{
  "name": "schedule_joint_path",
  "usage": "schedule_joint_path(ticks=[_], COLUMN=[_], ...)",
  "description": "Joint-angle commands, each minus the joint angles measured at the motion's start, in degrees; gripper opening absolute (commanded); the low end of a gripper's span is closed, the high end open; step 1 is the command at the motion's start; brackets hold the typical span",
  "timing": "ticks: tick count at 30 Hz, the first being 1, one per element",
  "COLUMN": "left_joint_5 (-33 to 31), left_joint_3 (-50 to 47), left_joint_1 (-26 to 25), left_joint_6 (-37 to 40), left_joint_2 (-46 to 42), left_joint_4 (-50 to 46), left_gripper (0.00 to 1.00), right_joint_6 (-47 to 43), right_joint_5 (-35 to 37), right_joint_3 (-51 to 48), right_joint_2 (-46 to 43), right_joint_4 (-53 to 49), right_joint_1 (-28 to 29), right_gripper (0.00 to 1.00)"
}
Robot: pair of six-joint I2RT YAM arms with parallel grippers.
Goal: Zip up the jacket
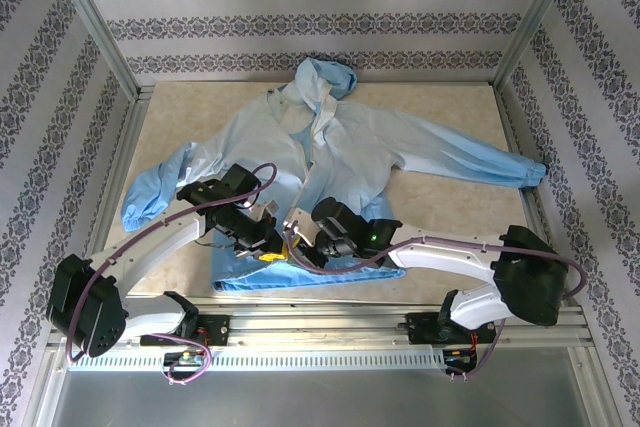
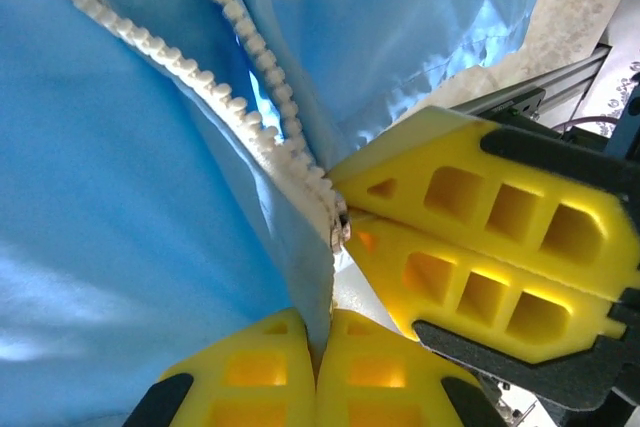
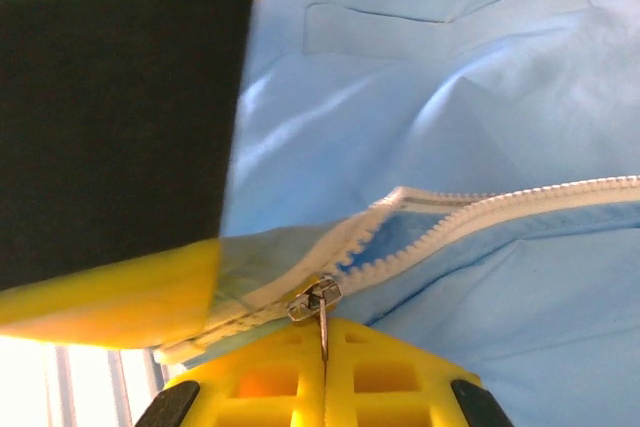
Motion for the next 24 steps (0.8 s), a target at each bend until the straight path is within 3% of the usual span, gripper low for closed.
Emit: schedule_joint_path(ticks=[1,11,20,24], left_joint_5=[2.37,1.69,1.72,-1.48], left_joint_3=[0.78,0.27,1.99,3.83], left_joint_1=[-1.61,-1.99,-1.98,-1.98], left_joint_6=[2.38,4.60,9.80,11.19], left_joint_2=[0.19,-0.25,-0.37,-1.36], left_joint_4=[-7.50,-9.46,-13.68,-14.70], left_gripper=[0.00,0.00,0.00,0.00], right_joint_6=[2.65,5.95,3.98,3.83], right_joint_5=[3.86,4.82,5.22,2.79], right_joint_3=[1.46,0.56,5.77,7.97], right_joint_2=[1.00,0.08,2.72,3.78], right_joint_4=[-0.48,0.15,-1.72,-1.08], right_joint_1=[-2.06,-6.15,-9.40,-11.14], right_gripper=[0.00,0.00,0.00,0.00])
